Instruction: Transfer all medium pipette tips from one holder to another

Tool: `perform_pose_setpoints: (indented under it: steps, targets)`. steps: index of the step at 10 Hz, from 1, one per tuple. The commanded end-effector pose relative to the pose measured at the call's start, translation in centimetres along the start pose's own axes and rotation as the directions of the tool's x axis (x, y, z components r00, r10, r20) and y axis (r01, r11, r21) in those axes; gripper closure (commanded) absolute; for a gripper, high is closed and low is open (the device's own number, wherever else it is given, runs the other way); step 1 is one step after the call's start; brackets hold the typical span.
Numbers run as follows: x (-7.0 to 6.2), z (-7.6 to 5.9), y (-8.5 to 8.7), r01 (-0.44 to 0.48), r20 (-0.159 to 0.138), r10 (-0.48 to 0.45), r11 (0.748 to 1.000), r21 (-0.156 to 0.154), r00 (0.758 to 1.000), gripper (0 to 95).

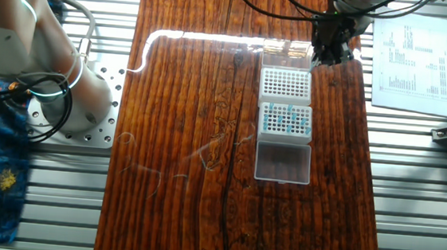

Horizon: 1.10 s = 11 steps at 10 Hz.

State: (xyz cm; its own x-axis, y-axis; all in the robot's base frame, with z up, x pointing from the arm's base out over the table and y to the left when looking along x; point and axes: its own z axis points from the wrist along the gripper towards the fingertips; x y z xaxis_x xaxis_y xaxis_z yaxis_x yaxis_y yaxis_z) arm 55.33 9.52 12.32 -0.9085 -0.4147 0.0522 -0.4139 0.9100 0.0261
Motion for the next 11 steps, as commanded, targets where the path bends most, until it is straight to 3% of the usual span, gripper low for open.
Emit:
perform_pose_setpoints:
  steps: [1, 2, 3, 4, 5, 8, 9, 11]
  targets:
    - [-0.1, 0.3, 0.0, 0.0, 0.001, 0.0, 1.0, -0.002, 1.0, 95.0]
    - [-0.2, 0.4, 0.0, -0.003, 0.001, 0.003, 1.0, -0.005, 1.0, 95.0]
    - [-0.2, 0.4, 0.0, -0.001, 0.001, 0.001, 1.0, -0.006, 1.0, 76.0]
    - [-0.2, 0.4, 0.0, 0.003, 0.0, -0.003, 1.0, -0.005, 1.0, 76.0]
    - [-0.2, 0.4, 0.0, 0.002, -0.001, -0.002, 1.0, -0.005, 1.0, 57.0]
    - [-0.2, 0.4, 0.0, 0.004, -0.005, -0.004, 1.0, -0.005, 1.0, 57.0]
    - [-0.1, 0.4, -0.3, 0.006, -0.011, -0.006, 1.0, 0.0, 1.0, 76.0]
    - [0.3, 0.6, -2.5, 0.097, -0.033, -0.097, 0.995, 0.011, 0.995, 76.0]
